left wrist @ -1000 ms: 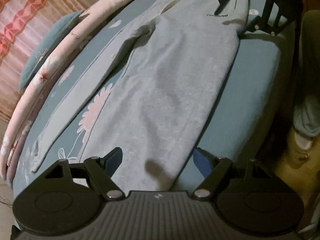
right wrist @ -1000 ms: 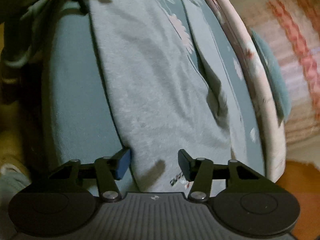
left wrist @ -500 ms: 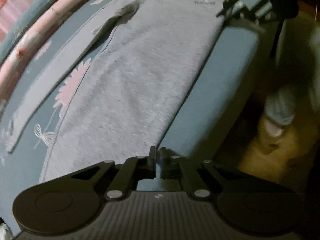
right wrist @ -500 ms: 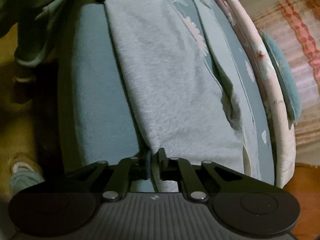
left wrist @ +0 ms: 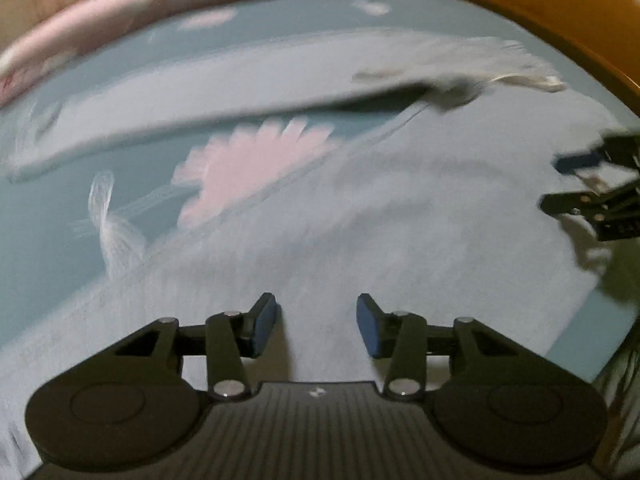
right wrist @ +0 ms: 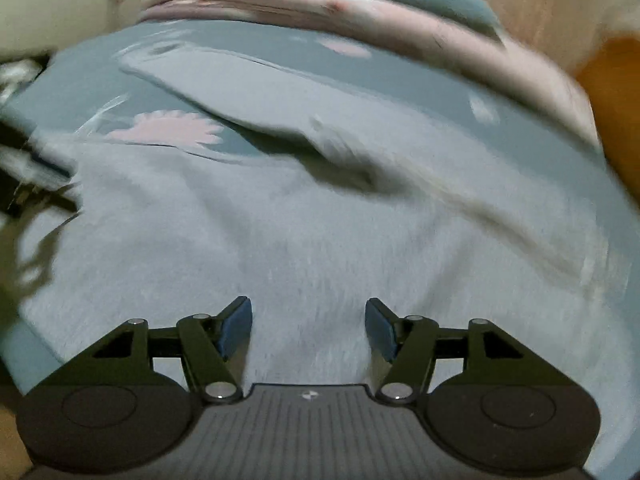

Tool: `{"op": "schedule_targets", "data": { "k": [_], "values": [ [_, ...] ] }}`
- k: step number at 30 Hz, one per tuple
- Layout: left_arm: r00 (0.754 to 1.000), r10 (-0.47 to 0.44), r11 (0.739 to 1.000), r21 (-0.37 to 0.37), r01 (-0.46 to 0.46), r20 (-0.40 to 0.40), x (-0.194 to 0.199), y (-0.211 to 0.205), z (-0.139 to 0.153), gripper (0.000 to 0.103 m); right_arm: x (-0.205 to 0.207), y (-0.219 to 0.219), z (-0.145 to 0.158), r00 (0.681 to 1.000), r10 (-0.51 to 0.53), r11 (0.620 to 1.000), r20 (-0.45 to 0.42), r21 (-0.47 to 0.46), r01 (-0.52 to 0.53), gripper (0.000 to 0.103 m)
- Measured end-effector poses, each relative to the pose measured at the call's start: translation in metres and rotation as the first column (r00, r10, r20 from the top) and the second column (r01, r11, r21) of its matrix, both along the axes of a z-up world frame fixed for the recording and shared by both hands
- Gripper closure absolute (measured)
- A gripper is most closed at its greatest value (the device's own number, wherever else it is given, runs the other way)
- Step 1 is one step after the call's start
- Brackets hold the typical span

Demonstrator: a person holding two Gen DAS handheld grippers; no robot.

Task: Fold clothes

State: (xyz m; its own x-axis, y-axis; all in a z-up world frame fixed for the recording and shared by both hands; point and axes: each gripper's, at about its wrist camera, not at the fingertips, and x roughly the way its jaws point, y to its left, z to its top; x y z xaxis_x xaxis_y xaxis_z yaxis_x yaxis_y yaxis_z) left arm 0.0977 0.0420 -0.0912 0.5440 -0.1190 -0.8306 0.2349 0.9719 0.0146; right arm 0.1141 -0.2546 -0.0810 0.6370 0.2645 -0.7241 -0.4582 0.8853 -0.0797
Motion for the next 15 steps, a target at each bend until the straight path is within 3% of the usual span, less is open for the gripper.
{"op": "schedule_targets", "data": {
  "k": [2,3,6,9,13,15],
  "values": [
    [1.000,0.021,0.999,-0.030,-0.021,0.002,-0.018,0.014,0.000,0.053,-0.011,-0.009,-0.009,0.998,-0.056,0.995,-0.024,0.077,0.057,0.026],
    [1.000,0.018,1.000,-0.010,-0.018,-0.005,-0.025,0.017,0.001,0.053,-0.016,-0.014,-0.013,0.996,-0.083,0.990,-0.038,0.114,0.087,0.020],
    [0.999,0.006,0.997,0.071,-0.004,-0.034,-0.036,0.017,0.008,0.053,-0.035,-0.024,-0.009,0.994,-0.095,0.983,-0.052,0.153,0.102,0.021],
    [1.000,-0.015,0.993,0.119,0.012,0.022,-0.030,0.007,0.022,0.052,-0.031,-0.046,0.012,0.990,-0.140,0.971,0.003,0.196,0.137,0.021],
    [0.998,-0.029,0.997,0.076,0.024,0.056,-0.007,-0.015,0.022,0.050,0.007,-0.081,0.016,0.950,-0.308,0.940,0.052,0.170,0.295,0.021],
    [0.999,-0.014,0.997,0.073,0.012,0.033,0.001,-0.024,0.011,0.050,0.026,-0.095,0.008,0.926,-0.374,0.920,0.055,0.146,0.363,0.021]
  ]
}}
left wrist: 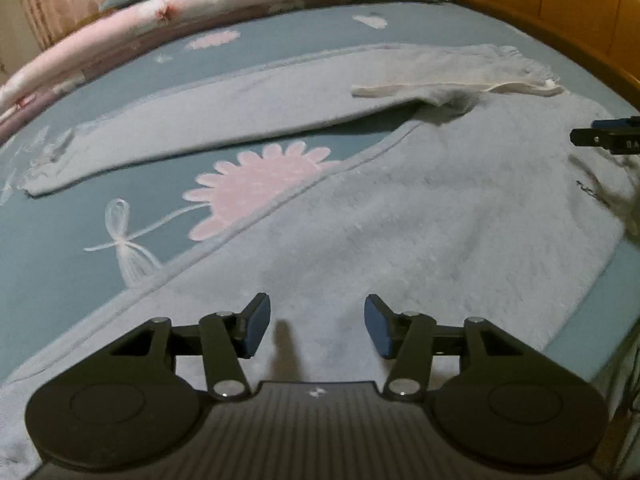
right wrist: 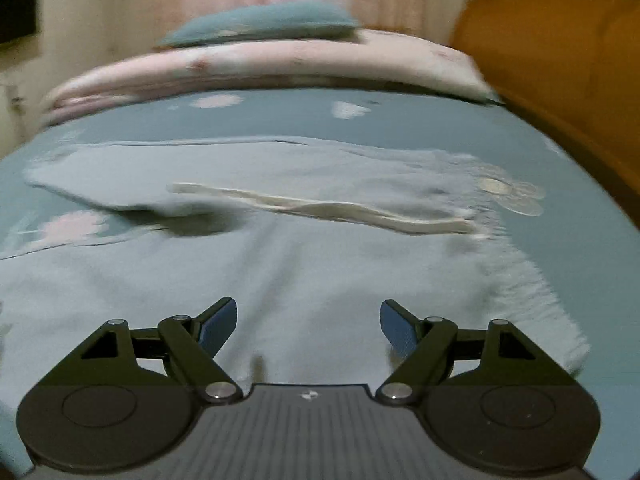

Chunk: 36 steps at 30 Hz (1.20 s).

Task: Fold clothes

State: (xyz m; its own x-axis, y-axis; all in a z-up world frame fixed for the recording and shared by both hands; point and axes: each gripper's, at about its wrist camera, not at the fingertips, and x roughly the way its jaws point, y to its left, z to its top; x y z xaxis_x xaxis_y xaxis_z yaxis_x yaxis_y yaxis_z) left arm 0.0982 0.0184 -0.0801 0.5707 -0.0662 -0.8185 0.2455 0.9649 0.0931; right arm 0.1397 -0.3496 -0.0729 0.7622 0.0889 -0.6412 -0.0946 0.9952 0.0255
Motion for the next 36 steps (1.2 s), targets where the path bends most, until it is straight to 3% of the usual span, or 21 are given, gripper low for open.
{"op": "schedule_targets", "data": {
  "k": [4,7,10,13,16,19,21,24,28,31,34,36],
  "values": [
    [0.999,0.031,0.999,-0.029,-0.031,-0.009,-0.007,0.002,-0.012,0.048,-0.002,-0.026,-0.029,0.992,-0.085,0.996,-0.096,-0.032,0.082,0.020],
    [0.998,0.047,0.998,-0.047,-0.049,-0.040,-0.024,0.013,-0.012,0.043,-0.039,-0.035,-0.031,0.997,-0.049,0.998,-0.055,-0.052,0.047,0.020],
    [0.998,0.018,1.000,-0.005,-0.019,-0.057,-0.035,0.013,-0.008,0.043,-0.052,-0.042,-0.023,0.996,-0.052,0.998,-0.071,-0.027,0.050,0.020],
    [1.000,-0.016,1.000,0.018,0.017,-0.015,-0.032,0.001,0.005,0.043,-0.038,-0.038,-0.007,0.997,-0.058,0.998,-0.043,-0.008,0.058,0.020],
    [0.995,-0.078,0.997,-0.024,0.079,0.058,-0.023,-0.020,0.021,0.042,-0.015,-0.029,0.006,0.999,-0.034,0.999,0.010,0.017,0.034,0.019],
    [0.986,-0.137,0.988,-0.054,0.142,0.097,-0.011,-0.044,0.022,0.041,0.014,-0.017,0.007,0.999,-0.029,0.999,0.029,0.027,0.028,0.019],
    [0.984,-0.150,0.985,-0.072,0.157,0.094,-0.004,-0.056,0.016,0.041,0.030,-0.015,-0.004,0.999,-0.052,0.998,-0.006,0.024,0.052,0.019],
    [0.990,-0.131,0.987,-0.086,0.135,0.050,0.000,-0.062,-0.001,0.041,0.036,-0.020,-0.024,0.991,-0.114,0.993,-0.074,0.014,0.115,0.018],
    [0.998,-0.057,0.992,-0.108,0.057,0.001,-0.014,-0.047,-0.017,0.035,0.005,-0.032,-0.034,0.993,-0.106,0.994,-0.049,0.012,0.106,0.017],
    [0.999,-0.039,0.993,-0.108,0.039,-0.003,-0.026,-0.038,-0.016,0.035,-0.009,-0.033,-0.031,0.991,-0.117,0.993,-0.057,0.014,0.118,0.009],
    [0.999,-0.037,0.996,-0.076,0.037,-0.011,-0.030,-0.031,-0.008,0.035,-0.015,-0.030,-0.025,0.986,-0.147,0.989,-0.079,0.019,0.149,0.008],
    [0.999,-0.015,0.998,-0.060,0.017,0.028,-0.031,-0.018,0.005,0.035,-0.019,-0.024,-0.014,0.984,-0.158,0.985,-0.084,0.053,0.162,0.008]
  ]
}}
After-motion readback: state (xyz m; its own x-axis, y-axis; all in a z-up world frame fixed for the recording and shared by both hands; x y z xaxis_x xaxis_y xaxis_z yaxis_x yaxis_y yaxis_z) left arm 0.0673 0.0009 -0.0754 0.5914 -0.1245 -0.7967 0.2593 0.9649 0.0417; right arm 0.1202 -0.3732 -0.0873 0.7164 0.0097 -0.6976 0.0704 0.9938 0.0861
